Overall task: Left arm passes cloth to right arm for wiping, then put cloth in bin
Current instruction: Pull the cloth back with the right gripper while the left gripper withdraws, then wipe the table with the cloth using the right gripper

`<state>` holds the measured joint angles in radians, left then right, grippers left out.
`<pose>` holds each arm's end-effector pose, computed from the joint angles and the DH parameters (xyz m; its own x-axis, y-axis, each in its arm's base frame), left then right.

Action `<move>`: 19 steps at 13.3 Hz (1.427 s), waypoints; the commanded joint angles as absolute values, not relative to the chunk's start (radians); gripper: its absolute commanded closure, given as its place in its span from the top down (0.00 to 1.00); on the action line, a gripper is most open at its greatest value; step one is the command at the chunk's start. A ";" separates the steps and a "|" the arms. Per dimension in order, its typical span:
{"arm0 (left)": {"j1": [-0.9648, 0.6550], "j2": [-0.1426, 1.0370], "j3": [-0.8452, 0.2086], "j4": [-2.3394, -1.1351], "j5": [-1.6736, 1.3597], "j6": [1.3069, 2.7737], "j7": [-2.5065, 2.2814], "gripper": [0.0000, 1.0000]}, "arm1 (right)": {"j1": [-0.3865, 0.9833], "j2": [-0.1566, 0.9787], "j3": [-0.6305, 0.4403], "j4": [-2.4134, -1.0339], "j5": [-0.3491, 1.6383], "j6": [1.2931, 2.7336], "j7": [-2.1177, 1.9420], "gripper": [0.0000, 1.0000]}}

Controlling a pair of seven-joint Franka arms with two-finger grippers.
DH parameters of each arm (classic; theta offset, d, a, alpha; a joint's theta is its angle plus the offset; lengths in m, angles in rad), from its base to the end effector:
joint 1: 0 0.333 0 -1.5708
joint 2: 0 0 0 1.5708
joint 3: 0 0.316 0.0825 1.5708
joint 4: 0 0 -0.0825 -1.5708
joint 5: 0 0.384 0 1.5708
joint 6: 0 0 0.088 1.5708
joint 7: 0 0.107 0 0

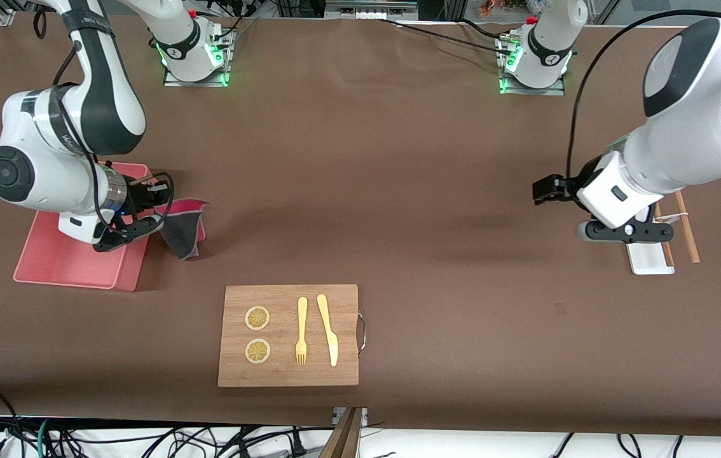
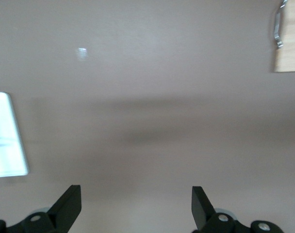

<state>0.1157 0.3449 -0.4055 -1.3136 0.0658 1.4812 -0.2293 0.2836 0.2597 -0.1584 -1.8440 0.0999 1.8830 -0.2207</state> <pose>0.6234 -0.1340 0.5442 0.9856 -0.0501 -0.1615 -0.0455 -0.9984 0.0322 0.5898 0.0865 0.3714 0.9314 0.3037 -0.2005 0.2907 -0.9524 -0.0918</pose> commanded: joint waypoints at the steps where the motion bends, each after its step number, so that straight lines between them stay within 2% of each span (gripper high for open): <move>1: 0.138 0.302 -0.394 -1.330 0.118 1.457 -0.083 1.00 | 0.281 0.175 -0.144 -2.084 0.069 2.107 -0.127 0.00; 2: 0.112 0.269 -0.330 -1.350 0.120 1.459 -0.049 1.00 | 0.284 0.182 -0.144 -2.139 0.069 2.171 -0.121 0.00; 4: 0.014 0.178 -0.191 -1.472 0.117 1.488 -0.003 1.00 | 0.291 0.230 -0.143 -2.183 0.071 2.288 -0.112 0.00; 7: -0.066 0.049 -0.051 -1.661 0.094 1.636 0.099 1.00 | 0.395 0.303 -0.143 -2.158 0.080 2.358 0.004 0.00; 10: -0.087 -0.021 0.052 -1.778 0.002 1.742 0.167 1.00 | 0.514 0.383 -0.143 -2.097 0.087 2.407 0.211 0.00; 14: -0.087 -0.025 0.060 -1.764 0.006 1.730 0.215 1.00 | 0.672 0.520 -0.141 -1.900 0.092 2.392 0.515 0.00; 19: -0.086 -0.014 0.052 -1.752 0.011 1.723 0.219 1.00 | 0.799 0.672 -0.137 -1.605 0.228 2.295 0.779 0.00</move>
